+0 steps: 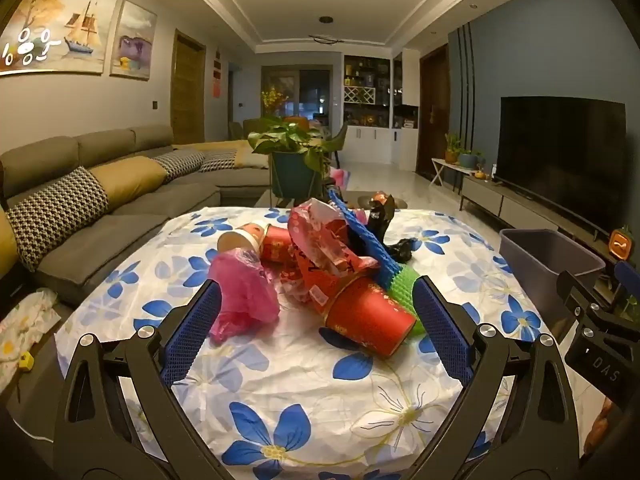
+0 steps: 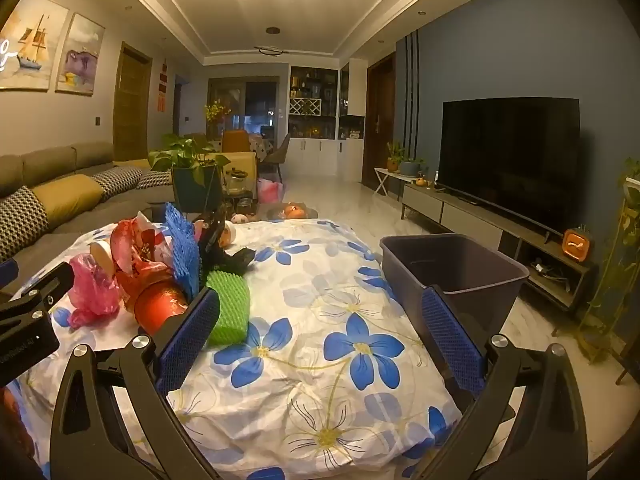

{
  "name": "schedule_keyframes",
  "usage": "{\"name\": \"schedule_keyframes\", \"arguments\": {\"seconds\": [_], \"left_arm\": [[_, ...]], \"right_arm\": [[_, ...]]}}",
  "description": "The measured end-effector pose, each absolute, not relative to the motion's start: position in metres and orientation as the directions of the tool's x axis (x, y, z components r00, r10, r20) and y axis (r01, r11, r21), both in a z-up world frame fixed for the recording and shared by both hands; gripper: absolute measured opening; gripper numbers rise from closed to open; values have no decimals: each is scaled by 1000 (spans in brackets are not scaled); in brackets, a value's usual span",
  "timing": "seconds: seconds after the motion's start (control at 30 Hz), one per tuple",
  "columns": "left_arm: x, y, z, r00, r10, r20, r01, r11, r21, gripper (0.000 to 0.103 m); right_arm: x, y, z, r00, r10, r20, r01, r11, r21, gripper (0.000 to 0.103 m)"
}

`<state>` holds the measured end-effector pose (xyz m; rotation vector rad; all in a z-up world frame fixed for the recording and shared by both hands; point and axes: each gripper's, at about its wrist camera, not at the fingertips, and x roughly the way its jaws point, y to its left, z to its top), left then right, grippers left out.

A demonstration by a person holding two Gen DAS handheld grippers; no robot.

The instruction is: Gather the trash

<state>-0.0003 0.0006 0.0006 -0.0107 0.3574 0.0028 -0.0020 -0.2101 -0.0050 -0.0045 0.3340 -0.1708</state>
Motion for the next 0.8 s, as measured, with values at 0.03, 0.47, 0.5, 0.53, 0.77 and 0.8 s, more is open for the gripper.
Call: {"name": "schedule_keyframes", "arguments": {"seconds": [0.03,0.47,0.5,0.53,0.77,0.8], "left_arm": [[0,1,1,937,-2,-348,-3,1000,-15,95],[-1,4,2,941,-2,-337,-4,1000,-17,95],[-1,2,2,941,-1,-337,-6,1000,-20,95],[-1,1,2,941,-1,-338,-6,1000,-19,95],[0,2,3,940,-2,-341,-6,1000,-22,95],[0,2,2,940,-1,-341,-8,1000,-23,95]], "right_arm": [[-2,-210,-5,931,-165,-325,165,986,-26,98],[-1,-210,-1,933,-160,-322,166,986,-11,98],[-1,-210,-2,934,-159,-320,165,986,-9,98],[0,-211,0,934,-159,-321,165,986,-8,98],[0,-213,-2,935,-156,-319,165,986,1,98],[0,-213,-2,935,-156,-319,165,986,3,98]]}}
